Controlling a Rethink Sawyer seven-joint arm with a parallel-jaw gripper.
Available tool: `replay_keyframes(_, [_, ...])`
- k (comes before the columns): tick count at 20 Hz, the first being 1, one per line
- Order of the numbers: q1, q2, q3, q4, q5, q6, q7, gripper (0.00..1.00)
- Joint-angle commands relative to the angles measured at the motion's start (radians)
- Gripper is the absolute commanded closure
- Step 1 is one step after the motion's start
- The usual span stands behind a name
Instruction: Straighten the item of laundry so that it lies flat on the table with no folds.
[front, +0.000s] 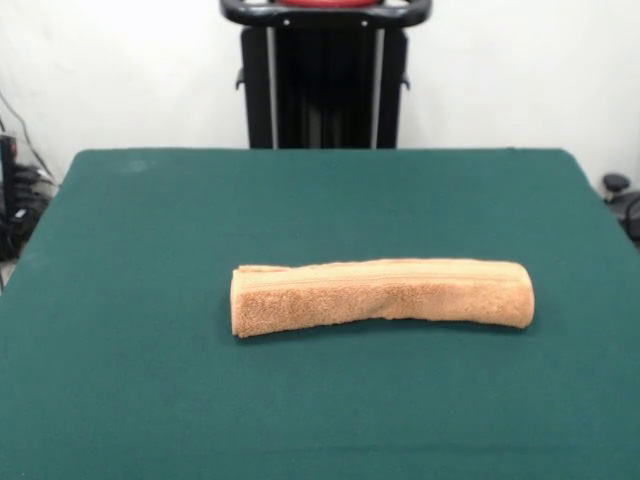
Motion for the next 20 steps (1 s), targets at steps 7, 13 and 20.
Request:
replay_keyframes(7, [-0.036,0.178,0.015,0.186,-0.063,-0.19,0.111,0.0])
replay_keyframes(13, [-0.041,0.218,0.014,0.2,-0.091,-0.264,0.115,0.0])
replay_keyframes(20, [-0.049,0.261,0.009,0.208,-0.108,-0.341,0.121,0.0])
